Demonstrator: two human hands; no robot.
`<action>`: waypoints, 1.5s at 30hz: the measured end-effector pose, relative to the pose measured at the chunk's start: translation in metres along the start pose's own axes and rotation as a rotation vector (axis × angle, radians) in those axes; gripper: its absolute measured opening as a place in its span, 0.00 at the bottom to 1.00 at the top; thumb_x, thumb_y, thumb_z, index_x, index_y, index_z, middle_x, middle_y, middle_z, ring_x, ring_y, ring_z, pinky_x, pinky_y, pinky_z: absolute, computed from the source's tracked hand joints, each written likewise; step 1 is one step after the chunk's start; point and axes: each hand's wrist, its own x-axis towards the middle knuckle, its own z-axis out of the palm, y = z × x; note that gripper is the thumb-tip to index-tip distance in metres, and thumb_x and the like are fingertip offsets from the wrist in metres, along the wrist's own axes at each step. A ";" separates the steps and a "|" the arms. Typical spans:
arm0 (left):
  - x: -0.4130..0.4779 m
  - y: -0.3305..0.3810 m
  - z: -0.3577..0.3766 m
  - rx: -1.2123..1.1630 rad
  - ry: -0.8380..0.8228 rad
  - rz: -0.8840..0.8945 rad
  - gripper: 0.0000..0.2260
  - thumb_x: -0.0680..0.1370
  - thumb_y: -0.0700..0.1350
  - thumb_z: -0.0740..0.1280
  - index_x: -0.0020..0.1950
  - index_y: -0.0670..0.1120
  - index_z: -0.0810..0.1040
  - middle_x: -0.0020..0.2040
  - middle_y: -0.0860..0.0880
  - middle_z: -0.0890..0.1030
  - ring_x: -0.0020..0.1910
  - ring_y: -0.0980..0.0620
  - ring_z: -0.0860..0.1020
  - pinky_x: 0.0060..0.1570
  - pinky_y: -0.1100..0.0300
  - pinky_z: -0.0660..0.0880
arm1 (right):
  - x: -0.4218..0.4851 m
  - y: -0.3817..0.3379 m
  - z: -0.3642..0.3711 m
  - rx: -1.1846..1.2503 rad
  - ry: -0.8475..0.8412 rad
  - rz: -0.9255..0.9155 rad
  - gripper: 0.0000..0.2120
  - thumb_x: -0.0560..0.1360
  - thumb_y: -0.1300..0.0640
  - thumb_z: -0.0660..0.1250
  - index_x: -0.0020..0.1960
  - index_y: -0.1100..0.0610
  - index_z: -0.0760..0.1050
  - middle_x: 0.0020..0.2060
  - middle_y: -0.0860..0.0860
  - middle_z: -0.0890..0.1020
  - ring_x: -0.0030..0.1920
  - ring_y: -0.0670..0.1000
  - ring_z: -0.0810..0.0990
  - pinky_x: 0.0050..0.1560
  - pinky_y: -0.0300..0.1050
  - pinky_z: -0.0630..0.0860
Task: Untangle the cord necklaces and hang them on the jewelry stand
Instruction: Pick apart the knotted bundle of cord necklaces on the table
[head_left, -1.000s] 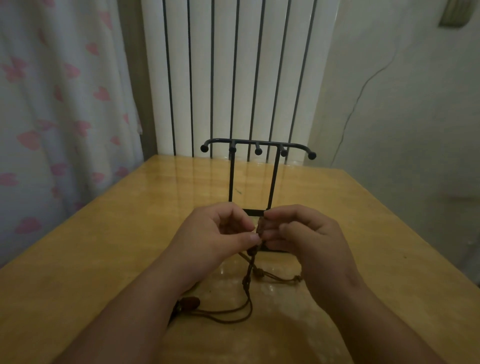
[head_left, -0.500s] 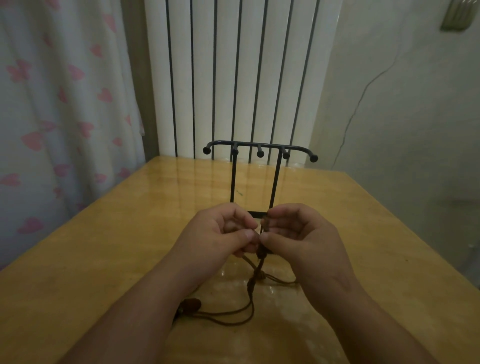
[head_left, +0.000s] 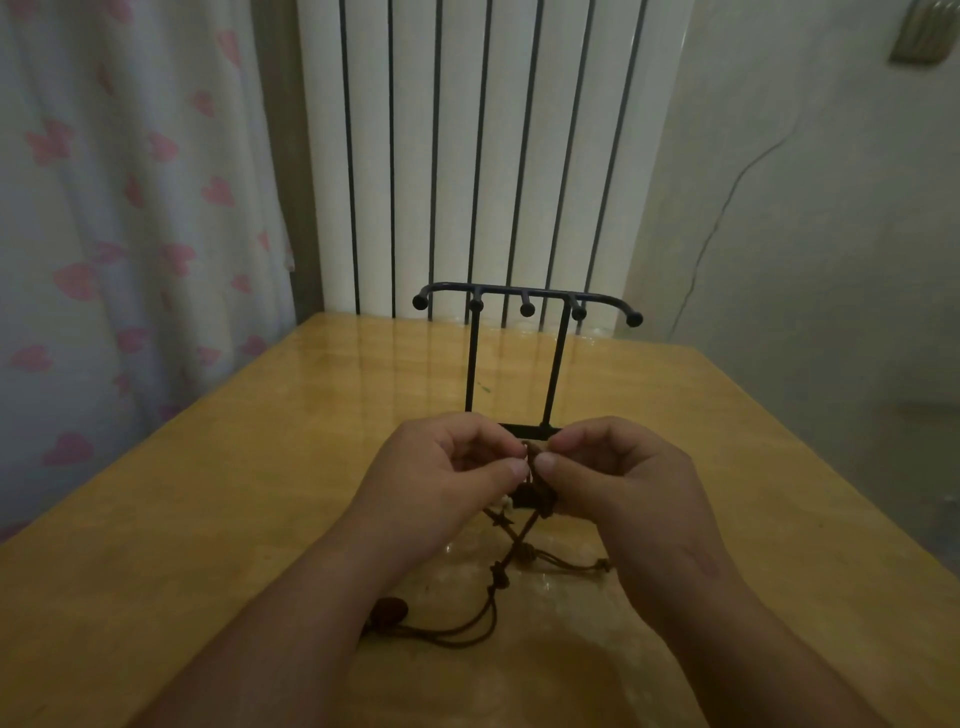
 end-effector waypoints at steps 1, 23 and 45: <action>0.000 0.000 0.000 0.000 -0.004 0.008 0.04 0.74 0.43 0.73 0.46 0.53 0.84 0.42 0.54 0.85 0.44 0.56 0.83 0.46 0.58 0.81 | 0.000 0.000 0.000 0.003 0.000 0.004 0.03 0.71 0.66 0.72 0.45 0.61 0.80 0.37 0.55 0.85 0.38 0.52 0.85 0.36 0.38 0.80; -0.003 -0.001 0.003 0.267 0.052 0.145 0.08 0.73 0.44 0.72 0.38 0.57 0.80 0.36 0.60 0.81 0.34 0.62 0.78 0.33 0.71 0.72 | 0.000 0.002 0.003 -0.670 -0.030 -0.226 0.17 0.75 0.60 0.69 0.41 0.43 0.64 0.37 0.42 0.81 0.39 0.38 0.80 0.39 0.41 0.81; -0.002 0.000 0.000 0.313 0.057 0.155 0.10 0.72 0.42 0.71 0.36 0.58 0.79 0.33 0.63 0.80 0.33 0.64 0.77 0.31 0.72 0.70 | 0.002 0.005 0.000 -0.651 -0.145 -0.211 0.07 0.75 0.56 0.69 0.44 0.43 0.79 0.34 0.42 0.82 0.36 0.40 0.81 0.37 0.35 0.79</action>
